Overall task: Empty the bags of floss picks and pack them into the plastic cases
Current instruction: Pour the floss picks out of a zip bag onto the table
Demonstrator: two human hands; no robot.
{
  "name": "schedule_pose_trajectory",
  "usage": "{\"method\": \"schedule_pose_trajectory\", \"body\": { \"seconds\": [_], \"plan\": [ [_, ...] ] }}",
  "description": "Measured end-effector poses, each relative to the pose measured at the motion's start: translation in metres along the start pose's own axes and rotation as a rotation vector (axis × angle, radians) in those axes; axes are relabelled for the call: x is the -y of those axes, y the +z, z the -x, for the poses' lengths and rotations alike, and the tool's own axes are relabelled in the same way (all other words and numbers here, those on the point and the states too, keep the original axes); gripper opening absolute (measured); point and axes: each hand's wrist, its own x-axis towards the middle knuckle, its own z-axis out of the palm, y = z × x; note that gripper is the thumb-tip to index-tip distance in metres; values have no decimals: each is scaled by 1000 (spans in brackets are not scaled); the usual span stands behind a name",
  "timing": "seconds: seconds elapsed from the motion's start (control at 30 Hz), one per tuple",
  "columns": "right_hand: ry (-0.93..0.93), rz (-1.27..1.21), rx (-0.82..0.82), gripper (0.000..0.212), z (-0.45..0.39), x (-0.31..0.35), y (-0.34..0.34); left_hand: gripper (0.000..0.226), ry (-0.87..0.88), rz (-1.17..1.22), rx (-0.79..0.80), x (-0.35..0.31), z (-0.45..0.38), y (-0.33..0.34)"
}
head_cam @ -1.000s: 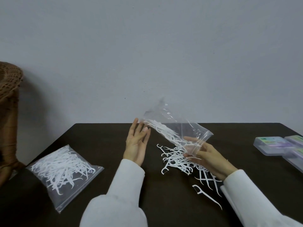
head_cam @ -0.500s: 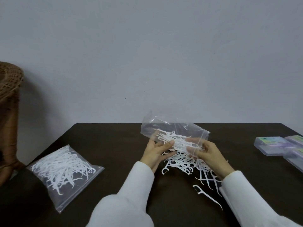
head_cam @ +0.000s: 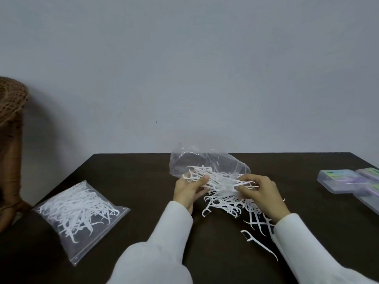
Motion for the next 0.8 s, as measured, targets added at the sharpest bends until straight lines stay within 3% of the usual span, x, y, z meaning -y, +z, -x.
{"method": "schedule_pose_trajectory", "body": {
  "seconds": [0.3,0.47,0.6,0.8],
  "plan": [
    [-7,-59,-49,5,-1,1,-8,61,-2,187,-143,-7,-13,-20],
    [23,146,-53,16,-4,-7,-11,40,2,265,-163,-13,-17,-29],
    [-39,148,18,29,-3,-6,-9,35,-11,298,-142,-13,-18,-29],
    [-169,-45,17,13,-1,1,-4,32,-66,251,-58,-8,-13,-15]
  ]
}}
